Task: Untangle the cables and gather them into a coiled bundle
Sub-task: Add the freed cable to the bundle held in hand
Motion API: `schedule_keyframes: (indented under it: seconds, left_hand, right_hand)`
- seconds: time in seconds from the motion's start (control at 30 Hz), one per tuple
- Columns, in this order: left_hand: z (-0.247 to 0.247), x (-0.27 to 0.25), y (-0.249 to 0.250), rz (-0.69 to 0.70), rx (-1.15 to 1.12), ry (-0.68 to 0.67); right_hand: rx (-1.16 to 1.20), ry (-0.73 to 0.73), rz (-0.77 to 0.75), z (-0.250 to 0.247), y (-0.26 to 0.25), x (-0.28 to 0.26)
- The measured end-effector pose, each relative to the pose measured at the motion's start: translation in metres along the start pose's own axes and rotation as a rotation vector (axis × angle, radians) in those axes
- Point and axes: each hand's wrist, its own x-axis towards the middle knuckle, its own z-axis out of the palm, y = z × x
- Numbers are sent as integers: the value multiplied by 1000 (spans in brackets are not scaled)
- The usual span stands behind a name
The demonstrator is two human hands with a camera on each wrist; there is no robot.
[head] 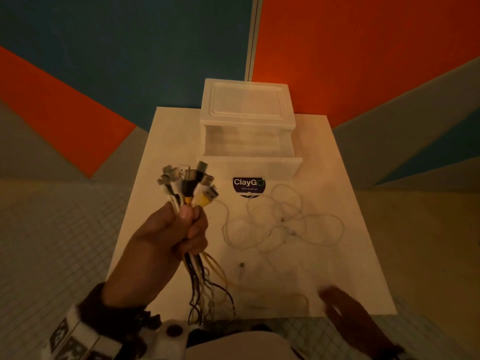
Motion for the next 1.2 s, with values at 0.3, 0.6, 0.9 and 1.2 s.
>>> schedule_keyframes:
  seconds: [0.3,0.6,0.9,1.2]
  left_hand:
    - [8,-10,0,-13,2,-10]
    - [-22,-33,7,-2,10,88]
    - [-26,-27,-6,-30,5,164]
    - [-15,16,-23,-37,-130,305]
  right_hand:
    - [81,-1006,-148,91,-154,55]
    - [-733,-906,19,122,-4,85]
    - [-293,-581,-61,138,18,79]
    - [821,-107,-137,31,-136,98]
